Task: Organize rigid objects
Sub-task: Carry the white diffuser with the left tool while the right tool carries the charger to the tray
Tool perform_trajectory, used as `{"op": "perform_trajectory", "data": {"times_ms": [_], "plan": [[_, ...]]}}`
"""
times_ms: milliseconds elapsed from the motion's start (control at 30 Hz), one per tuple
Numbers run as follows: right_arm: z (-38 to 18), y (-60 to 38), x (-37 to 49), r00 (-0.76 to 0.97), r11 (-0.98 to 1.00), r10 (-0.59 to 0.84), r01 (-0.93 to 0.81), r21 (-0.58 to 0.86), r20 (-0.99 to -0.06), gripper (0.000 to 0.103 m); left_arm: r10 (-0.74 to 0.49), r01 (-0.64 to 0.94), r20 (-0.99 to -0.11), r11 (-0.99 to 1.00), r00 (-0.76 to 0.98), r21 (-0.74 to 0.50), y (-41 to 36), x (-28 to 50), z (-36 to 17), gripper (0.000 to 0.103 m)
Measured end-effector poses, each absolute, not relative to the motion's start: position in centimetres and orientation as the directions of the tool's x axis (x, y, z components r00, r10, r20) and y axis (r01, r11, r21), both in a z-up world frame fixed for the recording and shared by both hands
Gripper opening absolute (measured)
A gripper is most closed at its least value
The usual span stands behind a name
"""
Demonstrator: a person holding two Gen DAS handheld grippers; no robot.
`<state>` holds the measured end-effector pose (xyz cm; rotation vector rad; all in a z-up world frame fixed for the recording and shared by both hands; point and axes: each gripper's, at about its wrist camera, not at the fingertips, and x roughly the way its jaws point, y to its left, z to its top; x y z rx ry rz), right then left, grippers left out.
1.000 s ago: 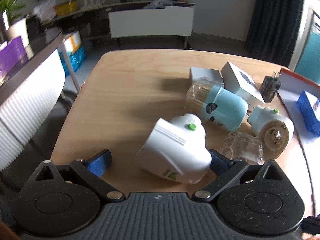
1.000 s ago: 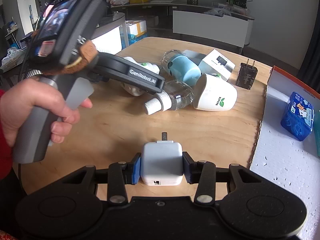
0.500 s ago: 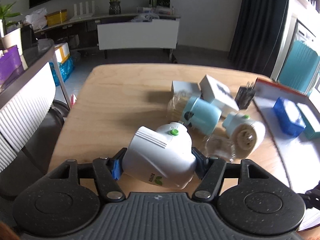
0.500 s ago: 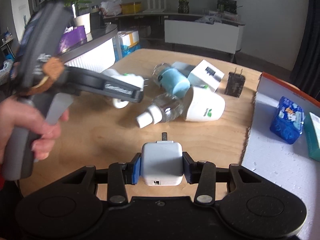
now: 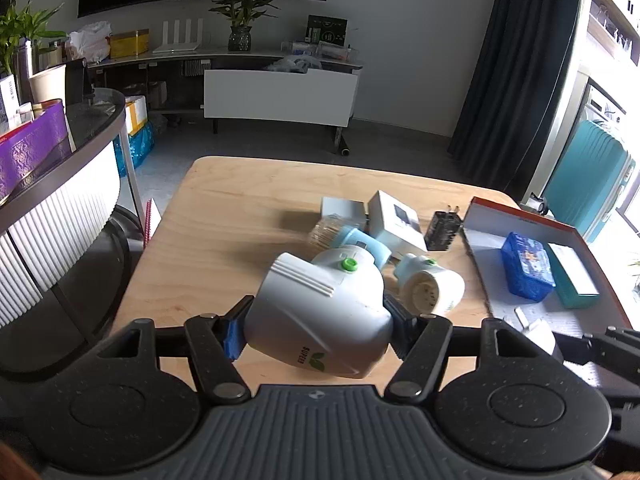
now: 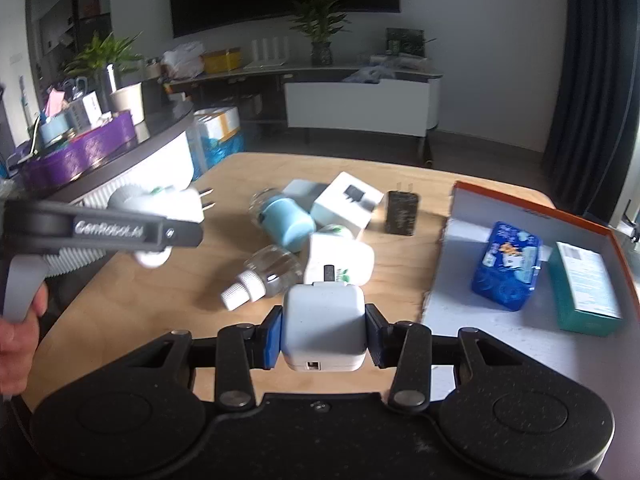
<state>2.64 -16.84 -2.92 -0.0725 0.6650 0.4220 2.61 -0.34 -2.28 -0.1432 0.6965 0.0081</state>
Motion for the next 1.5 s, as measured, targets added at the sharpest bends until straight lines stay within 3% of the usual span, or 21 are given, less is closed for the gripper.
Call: {"op": "perform_trajectory", "data": {"times_ms": [1500], "plan": [[-0.9, -30.3, 1.5, 0.815, 0.993, 0.117, -0.078, 0.092, -0.568, 0.051, -0.249, 0.204, -0.653, 0.968, 0.715, -0.145, -13.6, 3.9, -2.3, 0.067]]}}
